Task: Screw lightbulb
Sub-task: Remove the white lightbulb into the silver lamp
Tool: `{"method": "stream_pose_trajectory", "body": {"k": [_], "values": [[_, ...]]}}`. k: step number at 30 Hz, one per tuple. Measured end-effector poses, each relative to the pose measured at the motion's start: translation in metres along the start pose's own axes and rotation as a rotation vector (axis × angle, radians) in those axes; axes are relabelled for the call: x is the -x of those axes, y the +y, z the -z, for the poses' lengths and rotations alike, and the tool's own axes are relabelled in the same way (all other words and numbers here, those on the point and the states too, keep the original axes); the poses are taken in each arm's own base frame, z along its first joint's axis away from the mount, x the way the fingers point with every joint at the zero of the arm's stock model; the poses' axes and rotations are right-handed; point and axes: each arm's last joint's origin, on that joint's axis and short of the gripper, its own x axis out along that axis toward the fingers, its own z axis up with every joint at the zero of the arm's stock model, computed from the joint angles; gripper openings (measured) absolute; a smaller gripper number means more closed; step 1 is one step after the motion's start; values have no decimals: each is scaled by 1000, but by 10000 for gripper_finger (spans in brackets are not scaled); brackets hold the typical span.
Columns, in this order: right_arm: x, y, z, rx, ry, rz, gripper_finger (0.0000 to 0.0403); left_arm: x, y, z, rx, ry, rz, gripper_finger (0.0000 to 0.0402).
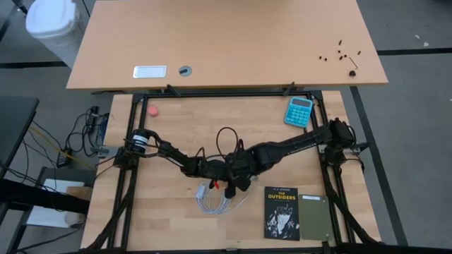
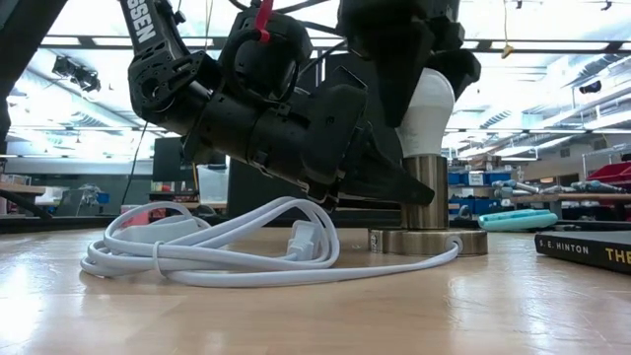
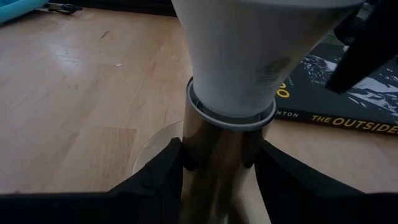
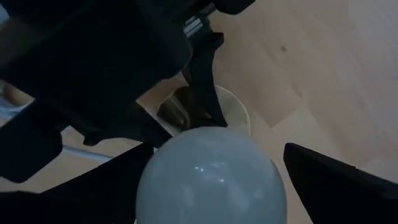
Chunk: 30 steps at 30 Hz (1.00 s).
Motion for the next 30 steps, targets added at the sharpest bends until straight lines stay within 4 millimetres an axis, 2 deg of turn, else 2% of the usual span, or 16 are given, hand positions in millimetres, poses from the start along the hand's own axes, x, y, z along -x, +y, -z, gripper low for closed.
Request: {"method": "stream_pose_trajectory", "body": {"k": [6, 13, 21, 25, 30], "values": [[-1, -2, -2, 6, 14, -11, 335, 0, 0, 0, 0, 0, 0, 178], [-21, -5, 3, 11, 74, -31, 298, 0, 0, 0, 0, 1, -1, 178], [-20, -4, 1, 56, 48, -47, 271, 0, 0, 0, -1, 1, -2, 178], [-20, -5, 0, 104, 48, -49, 256, 0, 0, 0, -1, 1, -3, 178], [-20, -3, 1, 281, 57, -70, 260, 0, 0, 0, -1, 1, -4, 178]]}}
